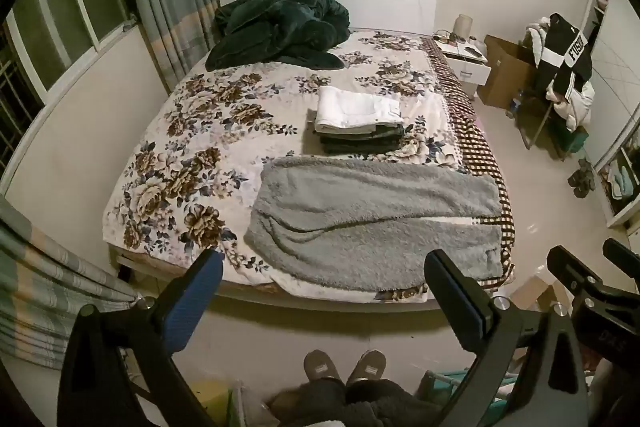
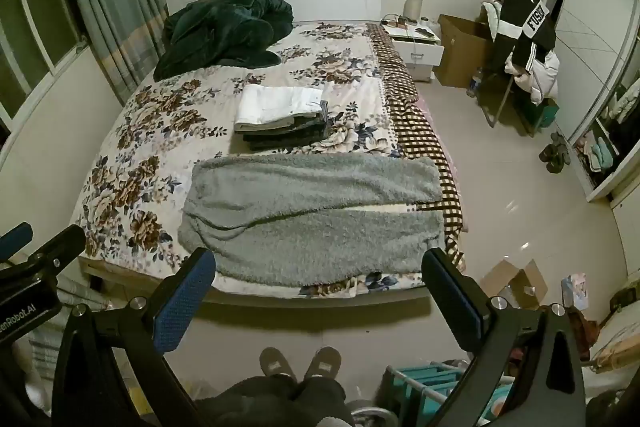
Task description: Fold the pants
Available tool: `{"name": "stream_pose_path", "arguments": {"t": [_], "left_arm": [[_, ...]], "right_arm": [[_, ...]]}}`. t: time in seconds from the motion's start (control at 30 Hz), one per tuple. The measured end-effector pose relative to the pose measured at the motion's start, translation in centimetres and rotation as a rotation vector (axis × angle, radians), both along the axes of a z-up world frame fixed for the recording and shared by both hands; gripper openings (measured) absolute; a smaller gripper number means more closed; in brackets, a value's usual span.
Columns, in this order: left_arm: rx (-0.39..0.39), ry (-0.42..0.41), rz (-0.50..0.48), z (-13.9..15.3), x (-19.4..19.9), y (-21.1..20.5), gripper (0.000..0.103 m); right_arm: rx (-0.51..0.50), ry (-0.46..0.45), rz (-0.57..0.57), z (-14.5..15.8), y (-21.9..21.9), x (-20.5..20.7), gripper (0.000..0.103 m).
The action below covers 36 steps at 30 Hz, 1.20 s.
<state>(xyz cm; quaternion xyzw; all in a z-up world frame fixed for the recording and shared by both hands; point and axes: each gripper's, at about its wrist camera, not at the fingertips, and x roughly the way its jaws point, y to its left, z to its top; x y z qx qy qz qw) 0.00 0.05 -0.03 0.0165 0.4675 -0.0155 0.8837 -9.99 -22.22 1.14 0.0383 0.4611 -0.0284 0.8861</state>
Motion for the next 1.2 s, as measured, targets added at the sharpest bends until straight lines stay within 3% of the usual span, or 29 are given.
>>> {"name": "stream_pose_path", "arguments": {"t": [1.2], "left_arm": [[0.0, -0.002, -0.005, 0.1, -0.2, 0.0, 0.103]], "right_arm": [[-0.007, -0.002, 0.004, 0.6, 1.3, -0.5, 0.103]]}}
